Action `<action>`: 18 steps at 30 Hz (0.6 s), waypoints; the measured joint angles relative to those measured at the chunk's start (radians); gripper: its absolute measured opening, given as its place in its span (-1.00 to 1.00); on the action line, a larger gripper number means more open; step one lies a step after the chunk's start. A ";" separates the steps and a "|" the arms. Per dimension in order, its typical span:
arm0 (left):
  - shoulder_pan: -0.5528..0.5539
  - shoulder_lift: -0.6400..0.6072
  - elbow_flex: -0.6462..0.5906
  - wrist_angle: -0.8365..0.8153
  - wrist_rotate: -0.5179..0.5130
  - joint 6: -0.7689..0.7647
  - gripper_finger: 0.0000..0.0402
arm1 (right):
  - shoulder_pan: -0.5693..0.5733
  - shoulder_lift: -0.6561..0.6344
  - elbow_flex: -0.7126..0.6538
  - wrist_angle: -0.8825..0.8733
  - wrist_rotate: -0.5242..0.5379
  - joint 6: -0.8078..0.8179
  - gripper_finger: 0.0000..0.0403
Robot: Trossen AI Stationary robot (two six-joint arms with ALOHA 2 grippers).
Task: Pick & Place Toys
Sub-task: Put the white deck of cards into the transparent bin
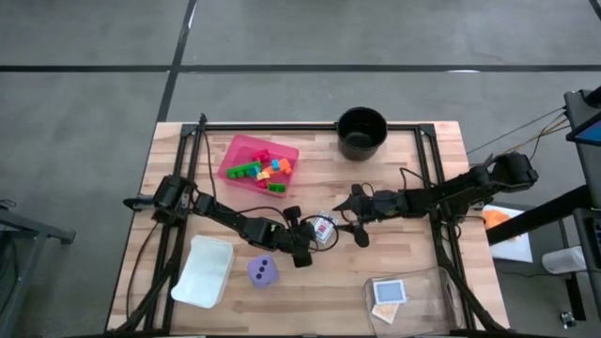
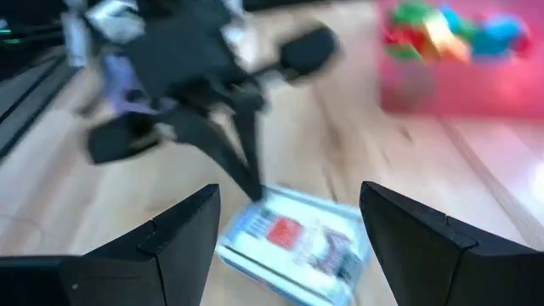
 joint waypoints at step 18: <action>-0.001 0.000 0.000 0.000 0.000 -0.015 -0.97 | -0.359 -0.004 0.000 -0.327 -0.454 0.177 0.41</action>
